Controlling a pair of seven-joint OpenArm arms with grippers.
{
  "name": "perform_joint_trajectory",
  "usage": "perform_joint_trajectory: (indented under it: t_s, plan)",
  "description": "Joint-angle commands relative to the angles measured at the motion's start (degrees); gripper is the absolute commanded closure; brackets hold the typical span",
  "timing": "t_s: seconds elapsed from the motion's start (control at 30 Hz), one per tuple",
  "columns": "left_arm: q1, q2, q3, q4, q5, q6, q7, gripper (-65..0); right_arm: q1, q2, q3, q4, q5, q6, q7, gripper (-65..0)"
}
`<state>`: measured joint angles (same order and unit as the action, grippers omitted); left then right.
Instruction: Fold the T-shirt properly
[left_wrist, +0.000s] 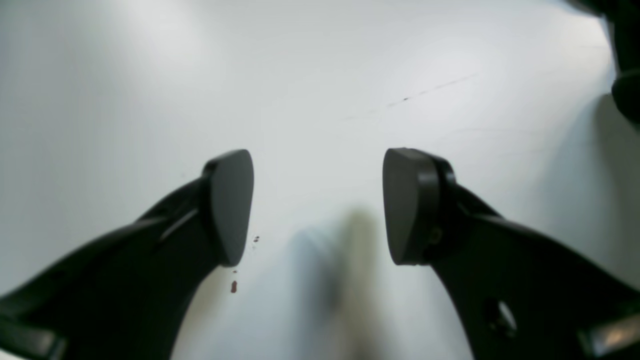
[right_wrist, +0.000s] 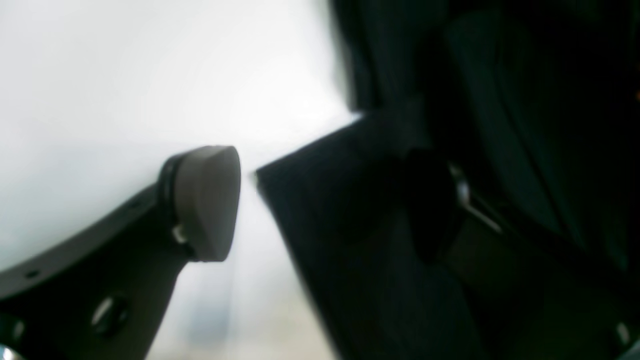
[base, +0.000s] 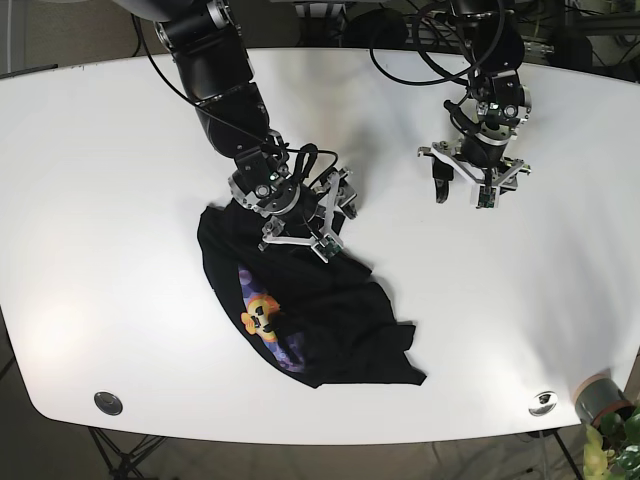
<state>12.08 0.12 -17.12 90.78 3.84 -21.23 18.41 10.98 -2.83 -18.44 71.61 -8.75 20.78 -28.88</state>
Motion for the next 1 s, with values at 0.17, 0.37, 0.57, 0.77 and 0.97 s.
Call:
perform_joint_trajectory:
  t_s: [0.17,0.37,0.57,0.77,0.97]
  plan:
    - [-0.52,-0.25,-0.06,0.87,-0.72,0.0,-1.49,-37.4,2.6,1.73,0.11,-0.8,0.62,-3.76,2.99,-48.8]
    - [-0.52,-0.25,-0.06,0.78,-0.72,0.0,-1.49,-37.4,2.34,2.35,0.11,-0.63,0.62,-3.68,2.99,-48.8]
    - [-1.66,-0.25,-0.06,0.78,-0.72,0.0,-1.49,-37.4,0.4,2.0,-0.07,-0.63,0.62,-3.76,3.08,-48.7]
    - [-1.66,-0.25,-0.06,0.78,-0.72,0.0,-1.49,-37.4,0.31,1.03,-0.07,-0.71,0.53,-3.85,3.08,-30.0]
    - [-1.66,-0.25,-0.06,0.78,-0.72,0.0,-1.49,-37.4,0.31,0.94,0.02,-0.45,0.53,-3.94,3.08,-1.4]
